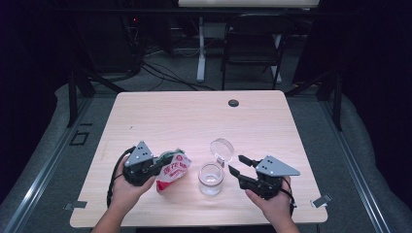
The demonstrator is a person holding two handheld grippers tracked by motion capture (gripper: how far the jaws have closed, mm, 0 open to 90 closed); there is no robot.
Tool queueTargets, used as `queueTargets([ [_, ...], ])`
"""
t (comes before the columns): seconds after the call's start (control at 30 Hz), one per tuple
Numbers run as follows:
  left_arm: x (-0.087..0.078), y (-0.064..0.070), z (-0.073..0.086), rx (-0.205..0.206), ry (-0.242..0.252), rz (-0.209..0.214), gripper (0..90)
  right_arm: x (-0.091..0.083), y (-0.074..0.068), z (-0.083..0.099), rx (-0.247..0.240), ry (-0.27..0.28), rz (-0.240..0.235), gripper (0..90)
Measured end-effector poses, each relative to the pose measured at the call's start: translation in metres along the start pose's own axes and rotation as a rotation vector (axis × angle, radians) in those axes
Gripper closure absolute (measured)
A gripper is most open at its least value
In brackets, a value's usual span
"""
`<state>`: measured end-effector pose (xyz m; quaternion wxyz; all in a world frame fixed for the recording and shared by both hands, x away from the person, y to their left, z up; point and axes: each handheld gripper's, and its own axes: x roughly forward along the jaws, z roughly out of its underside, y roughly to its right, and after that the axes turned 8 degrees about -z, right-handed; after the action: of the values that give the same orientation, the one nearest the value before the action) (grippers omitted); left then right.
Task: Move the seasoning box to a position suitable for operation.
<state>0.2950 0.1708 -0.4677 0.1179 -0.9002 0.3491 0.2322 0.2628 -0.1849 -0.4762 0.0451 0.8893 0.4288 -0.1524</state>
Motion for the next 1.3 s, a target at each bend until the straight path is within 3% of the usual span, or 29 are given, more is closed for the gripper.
queueTargets([
  [0.13, 0.001, 0.008, 0.006, -0.011, 0.009, 0.027, 89.4, 0.018, -0.018, -0.022, -0.069, -0.056, -0.113, 50.5],
  [0.27, -0.001, 0.012, 0.012, -0.032, 0.024, 0.043, 89.0, 0.044, -0.026, -0.035, -0.068, -0.127, -0.200, 55.3],
  [0.4, -0.005, 0.015, 0.014, -0.025, 0.024, 0.034, 89.2, 0.072, -0.030, -0.043, -0.082, -0.231, -0.233, 64.4],
  [0.6, -0.007, 0.018, 0.020, -0.035, 0.038, 0.030, 89.2, 0.096, -0.036, -0.041, -0.088, -0.227, -0.300, 68.6],
  [0.73, -0.008, 0.018, 0.022, -0.049, 0.043, 0.031, 89.1, 0.106, -0.039, -0.036, -0.113, -0.268, -0.307, 73.3],
  [1.03, -0.010, 0.021, 0.027, -0.070, 0.058, 0.026, 88.5, 0.120, -0.040, -0.033, -0.120, -0.308, -0.330, 74.5],
  [1.1, -0.010, 0.021, 0.028, -0.071, 0.062, 0.024, 88.3, 0.127, -0.042, -0.032, -0.138, -0.357, -0.329, 75.4],
  [1.2, -0.009, 0.022, 0.029, -0.077, 0.069, 0.025, 87.9, 0.132, -0.044, -0.030, -0.138, -0.379, -0.335, 78.3],
  [1.23, -0.009, 0.023, 0.029, -0.075, 0.070, 0.006, 87.8, 0.133, -0.045, -0.030, -0.142, -0.387, -0.331, 79.6],
  [1.3, -0.008, 0.023, 0.029, -0.074, 0.065, 0.021, 86.9, 0.135, -0.047, -0.029, -0.146, -0.396, -0.332, 85.3],
])
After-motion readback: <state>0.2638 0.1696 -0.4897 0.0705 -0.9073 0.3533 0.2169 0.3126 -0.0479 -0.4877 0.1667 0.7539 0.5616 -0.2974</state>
